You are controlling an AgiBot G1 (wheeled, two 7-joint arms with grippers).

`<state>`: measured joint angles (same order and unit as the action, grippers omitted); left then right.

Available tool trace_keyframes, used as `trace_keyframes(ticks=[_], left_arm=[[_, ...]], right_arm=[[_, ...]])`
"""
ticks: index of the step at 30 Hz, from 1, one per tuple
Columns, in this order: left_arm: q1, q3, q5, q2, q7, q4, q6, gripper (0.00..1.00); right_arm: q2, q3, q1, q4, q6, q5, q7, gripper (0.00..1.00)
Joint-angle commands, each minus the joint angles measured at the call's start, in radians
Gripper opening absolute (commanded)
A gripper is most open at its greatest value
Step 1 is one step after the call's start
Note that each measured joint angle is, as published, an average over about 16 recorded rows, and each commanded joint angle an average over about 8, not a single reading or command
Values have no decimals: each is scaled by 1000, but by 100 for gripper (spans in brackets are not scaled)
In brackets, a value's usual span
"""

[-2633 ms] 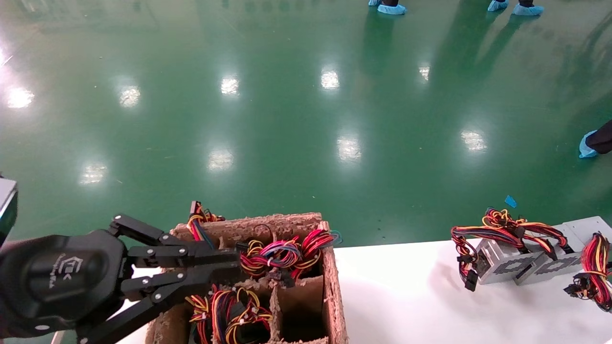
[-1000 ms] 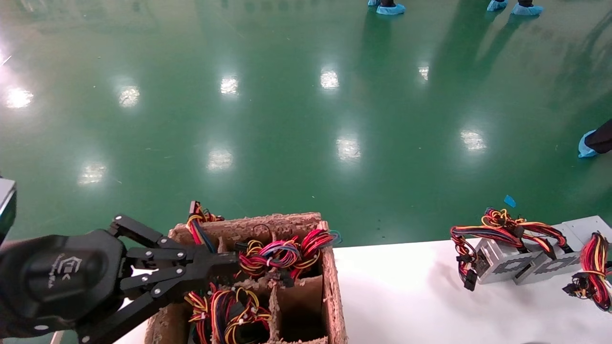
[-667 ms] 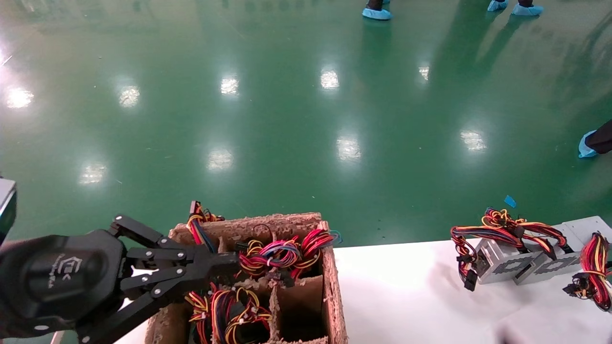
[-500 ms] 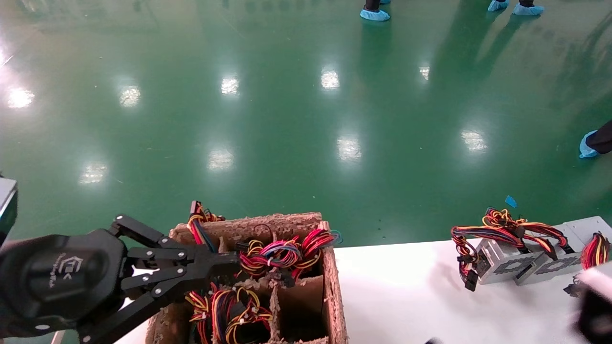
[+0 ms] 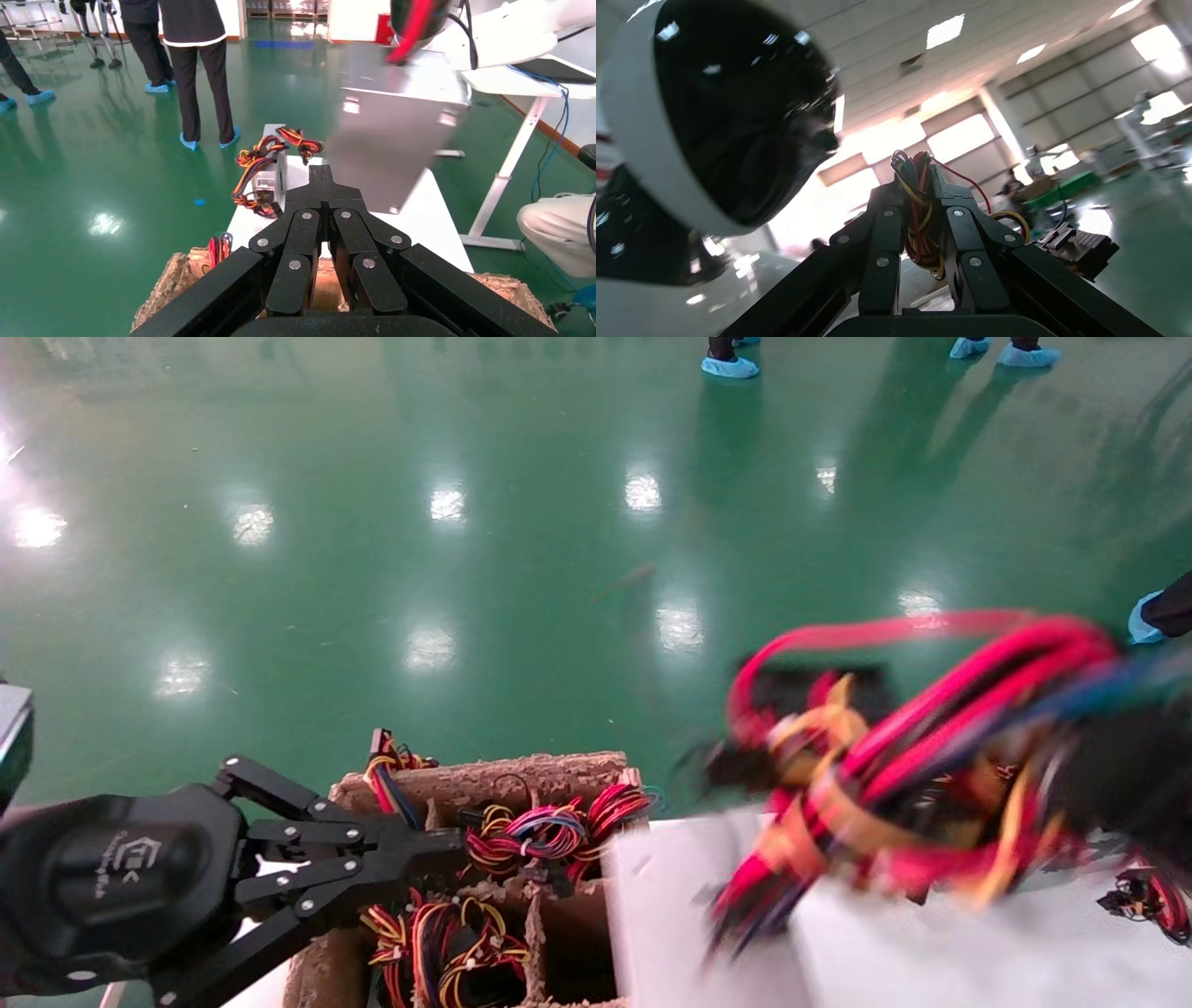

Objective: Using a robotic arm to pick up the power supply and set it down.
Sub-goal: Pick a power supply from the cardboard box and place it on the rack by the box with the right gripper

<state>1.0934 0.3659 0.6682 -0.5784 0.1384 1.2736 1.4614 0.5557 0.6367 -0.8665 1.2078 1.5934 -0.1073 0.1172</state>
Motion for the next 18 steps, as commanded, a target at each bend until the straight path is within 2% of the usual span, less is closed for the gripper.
trace_keyframes(ticks=[1,12,18], left_arm=[[0,0,0,0,0,0,0,0],[0,0,0,0,0,0,0,0],[0,0,0,0,0,0,0,0]], right_arm=[[-12,-14,19,-23,-1,-31,-3,0],[-30,-54,146,-194,-28,-118,-50,0],[-22,-57,206,-251,-73,-151,-81,0]])
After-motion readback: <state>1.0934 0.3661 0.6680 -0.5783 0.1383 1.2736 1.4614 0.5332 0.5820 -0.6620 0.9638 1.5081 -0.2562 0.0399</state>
